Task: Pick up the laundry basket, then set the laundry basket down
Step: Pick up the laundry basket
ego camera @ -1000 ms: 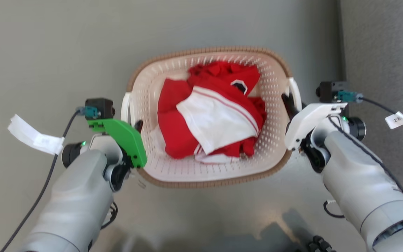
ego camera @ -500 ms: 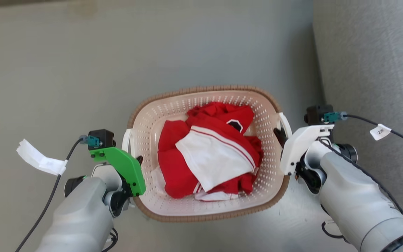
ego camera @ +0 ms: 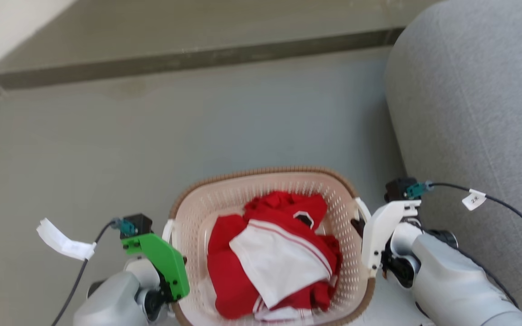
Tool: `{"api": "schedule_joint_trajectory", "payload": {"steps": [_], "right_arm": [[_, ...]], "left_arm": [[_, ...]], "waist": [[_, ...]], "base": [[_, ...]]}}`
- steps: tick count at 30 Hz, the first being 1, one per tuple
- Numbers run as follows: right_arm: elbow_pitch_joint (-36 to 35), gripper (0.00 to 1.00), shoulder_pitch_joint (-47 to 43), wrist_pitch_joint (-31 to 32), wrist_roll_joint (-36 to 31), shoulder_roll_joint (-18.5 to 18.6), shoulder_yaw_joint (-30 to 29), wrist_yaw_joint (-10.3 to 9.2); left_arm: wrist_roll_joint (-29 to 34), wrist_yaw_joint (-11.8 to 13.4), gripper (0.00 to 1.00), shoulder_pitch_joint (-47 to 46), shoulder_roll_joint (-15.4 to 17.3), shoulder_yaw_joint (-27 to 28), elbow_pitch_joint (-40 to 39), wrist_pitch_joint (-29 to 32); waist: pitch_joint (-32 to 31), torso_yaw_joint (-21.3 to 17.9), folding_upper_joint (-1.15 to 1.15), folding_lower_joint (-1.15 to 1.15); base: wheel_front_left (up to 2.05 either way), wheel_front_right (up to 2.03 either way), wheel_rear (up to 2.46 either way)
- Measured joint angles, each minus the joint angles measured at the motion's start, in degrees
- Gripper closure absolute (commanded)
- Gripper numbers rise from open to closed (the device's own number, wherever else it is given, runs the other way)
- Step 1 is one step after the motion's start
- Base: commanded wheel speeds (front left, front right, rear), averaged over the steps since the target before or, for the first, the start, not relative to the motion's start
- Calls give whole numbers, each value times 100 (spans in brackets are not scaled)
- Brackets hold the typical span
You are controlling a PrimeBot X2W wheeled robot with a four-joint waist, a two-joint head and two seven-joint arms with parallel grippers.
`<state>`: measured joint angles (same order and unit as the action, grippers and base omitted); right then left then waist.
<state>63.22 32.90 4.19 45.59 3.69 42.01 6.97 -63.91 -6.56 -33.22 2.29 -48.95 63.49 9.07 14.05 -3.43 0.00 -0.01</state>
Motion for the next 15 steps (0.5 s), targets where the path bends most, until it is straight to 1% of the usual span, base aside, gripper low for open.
{"api": "schedule_joint_trajectory", "payload": {"steps": [1, 4, 15], "right_arm": [[2, 100, -73, 81, 47, 2, 66, -1], [10, 100, -186, 269, 114, 3, 138, -2], [-30, 100, -322, 631, 360, 26, 327, -8]], "left_arm": [[-38, 0, 100, 86, -1, -36, 22, 49], [-52, 0, 100, 189, -2, -112, 63, 176], [-301, 0, 100, 374, -1, -127, 99, 424]], "waist": [[-164, -4, 0, 0], [-404, -7, 0, 0], [-944, 7, 0, 0]], "base": [[0, 0, 0], [0, 0, 0], [0, 0, 0]]}}
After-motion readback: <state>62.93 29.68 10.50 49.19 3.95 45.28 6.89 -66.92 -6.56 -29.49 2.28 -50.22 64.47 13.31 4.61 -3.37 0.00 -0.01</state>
